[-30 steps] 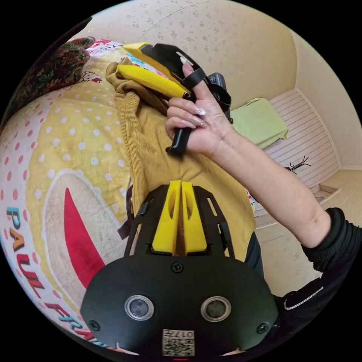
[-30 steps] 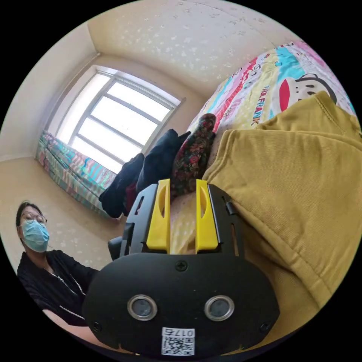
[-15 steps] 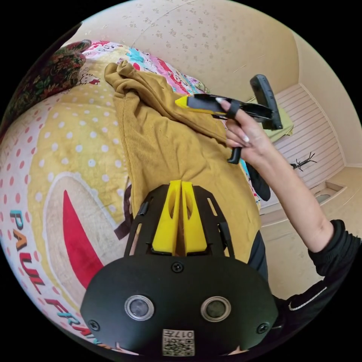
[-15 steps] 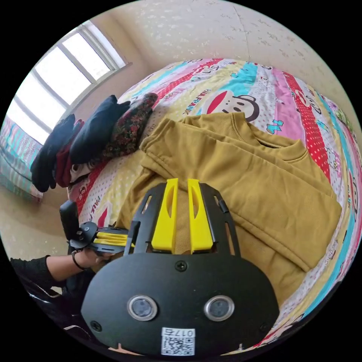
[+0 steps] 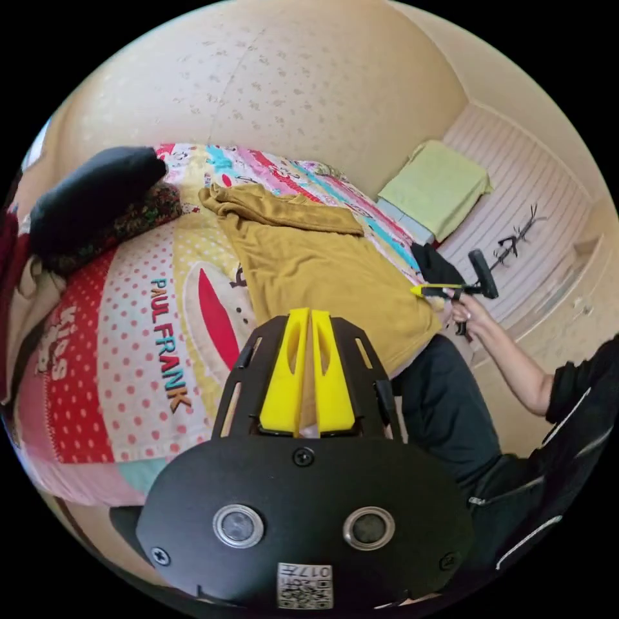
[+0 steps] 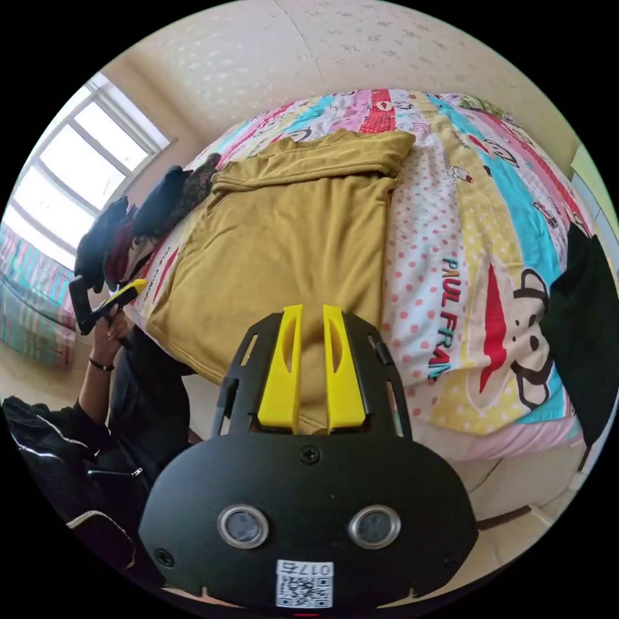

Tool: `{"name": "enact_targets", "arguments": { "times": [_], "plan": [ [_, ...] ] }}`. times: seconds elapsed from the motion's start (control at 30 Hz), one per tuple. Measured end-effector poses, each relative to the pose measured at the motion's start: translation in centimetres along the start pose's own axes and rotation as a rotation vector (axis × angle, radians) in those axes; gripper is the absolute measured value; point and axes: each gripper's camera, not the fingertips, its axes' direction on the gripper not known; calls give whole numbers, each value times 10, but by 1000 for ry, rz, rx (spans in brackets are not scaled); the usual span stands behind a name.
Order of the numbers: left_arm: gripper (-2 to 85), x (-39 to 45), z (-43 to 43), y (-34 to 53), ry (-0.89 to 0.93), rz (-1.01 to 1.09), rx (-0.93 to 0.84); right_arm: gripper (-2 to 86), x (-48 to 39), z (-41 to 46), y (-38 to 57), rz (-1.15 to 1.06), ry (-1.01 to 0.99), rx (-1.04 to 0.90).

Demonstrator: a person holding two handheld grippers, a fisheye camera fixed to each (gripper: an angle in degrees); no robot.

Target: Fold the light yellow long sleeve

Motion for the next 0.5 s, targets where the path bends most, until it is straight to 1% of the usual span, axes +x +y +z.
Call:
{"name": "enact_targets", "arguments": {
  "times": [0.03, 0.07, 0.1, 0.13, 0.17, 0.2, 0.23, 0.27, 0.3, 0.4, 0.5],
  "plan": [
    [24, 19, -8, 17, -106, 35, 24, 74, -1, -10, 7, 9, 9, 31],
    [36, 31, -11, 33, -221, 20, 57, 80, -2, -22, 19, 46, 55, 35],
    [42, 35, -10, 40, -269, -3, 71, 97, 3, -24, 26, 116, 132, -40],
    [50, 37, -6, 53, -311, -54, 85, 105, 6, -22, 28, 150, 165, -91],
    [63, 35, 4, 64, -281, -106, 67, 123, 11, -18, 33, 182, 193, -160],
    [73, 33, 11, 68, -244, -128, 42, 134, 14, -19, 39, 198, 173, -158],
    [92, 29, 27, 75, -176, -172, -25, 137, 14, -22, 42, 209, 154, -137],
    [111, 28, 42, 81, -151, -204, -96, 141, 14, -31, 47, 235, 125, -106],
    [114, 30, 47, 85, -156, -212, -116, 146, 15, -38, 50, 258, 91, -114],
    [123, 47, 53, 98, -210, -210, -93, 157, 12, -53, 61, 279, -11, -121],
    [117, 56, 63, 108, -224, -229, -114, 148, 7, -61, 74, 269, -44, -146]
  ]
}}
